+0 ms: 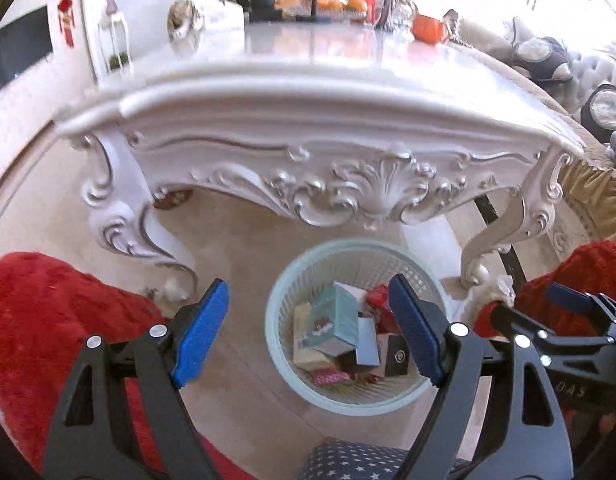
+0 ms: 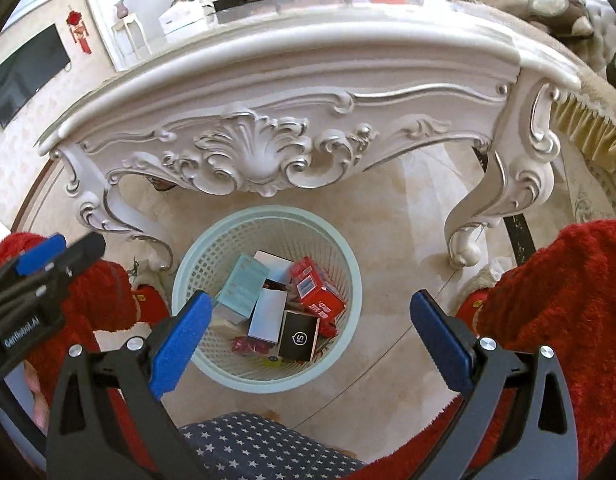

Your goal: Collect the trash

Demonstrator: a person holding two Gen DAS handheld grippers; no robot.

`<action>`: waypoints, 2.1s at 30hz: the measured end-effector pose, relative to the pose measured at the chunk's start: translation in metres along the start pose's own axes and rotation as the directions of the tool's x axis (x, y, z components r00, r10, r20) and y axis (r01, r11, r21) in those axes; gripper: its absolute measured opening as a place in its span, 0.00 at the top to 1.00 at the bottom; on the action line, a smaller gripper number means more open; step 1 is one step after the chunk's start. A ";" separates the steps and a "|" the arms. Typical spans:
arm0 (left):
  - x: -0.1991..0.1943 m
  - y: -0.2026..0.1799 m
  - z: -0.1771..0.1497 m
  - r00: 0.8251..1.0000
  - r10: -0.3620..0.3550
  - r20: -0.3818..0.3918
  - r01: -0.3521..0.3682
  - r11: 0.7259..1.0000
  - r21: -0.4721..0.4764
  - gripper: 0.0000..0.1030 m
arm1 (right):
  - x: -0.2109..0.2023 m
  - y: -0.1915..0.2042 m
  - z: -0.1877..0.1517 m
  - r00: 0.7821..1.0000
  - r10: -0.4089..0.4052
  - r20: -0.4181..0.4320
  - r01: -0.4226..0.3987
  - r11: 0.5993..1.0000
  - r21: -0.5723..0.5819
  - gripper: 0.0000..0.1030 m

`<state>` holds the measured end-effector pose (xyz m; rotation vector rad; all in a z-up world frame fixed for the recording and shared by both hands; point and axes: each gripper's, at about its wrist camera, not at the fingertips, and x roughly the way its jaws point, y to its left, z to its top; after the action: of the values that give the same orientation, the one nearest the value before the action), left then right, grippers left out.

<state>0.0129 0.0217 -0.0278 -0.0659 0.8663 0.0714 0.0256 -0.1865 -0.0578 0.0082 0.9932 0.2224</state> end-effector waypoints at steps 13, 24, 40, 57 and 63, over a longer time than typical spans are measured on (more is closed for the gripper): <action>-0.027 -0.019 0.006 0.994 0.046 0.098 -0.057 0.991 0.121 0.22 | -0.022 0.006 0.005 0.998 -0.009 0.070 0.009 1.000 0.004 0.08; -0.025 -0.019 0.009 0.998 0.014 0.068 -0.021 0.994 0.104 0.22 | -0.032 0.004 0.008 0.995 -0.001 0.101 -0.001 1.000 0.015 0.08; -0.013 -0.009 0.005 1.000 -0.002 0.031 0.000 0.998 0.070 0.22 | -0.029 0.006 0.009 0.996 -0.018 0.092 0.016 1.000 0.019 0.08; -0.009 -0.007 0.003 1.000 -0.009 0.023 0.007 0.998 0.066 0.22 | -0.022 0.001 0.008 0.996 -0.033 0.082 0.031 0.999 0.020 0.08; -0.009 -0.009 0.003 1.000 -0.009 0.021 0.008 0.998 0.070 0.22 | -0.017 -0.004 0.007 0.997 -0.034 0.066 0.032 0.999 0.039 0.08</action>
<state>0.0104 0.0127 -0.0184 -0.0037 0.8465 0.0340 0.0230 -0.1932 -0.0406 0.0333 0.9305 0.1722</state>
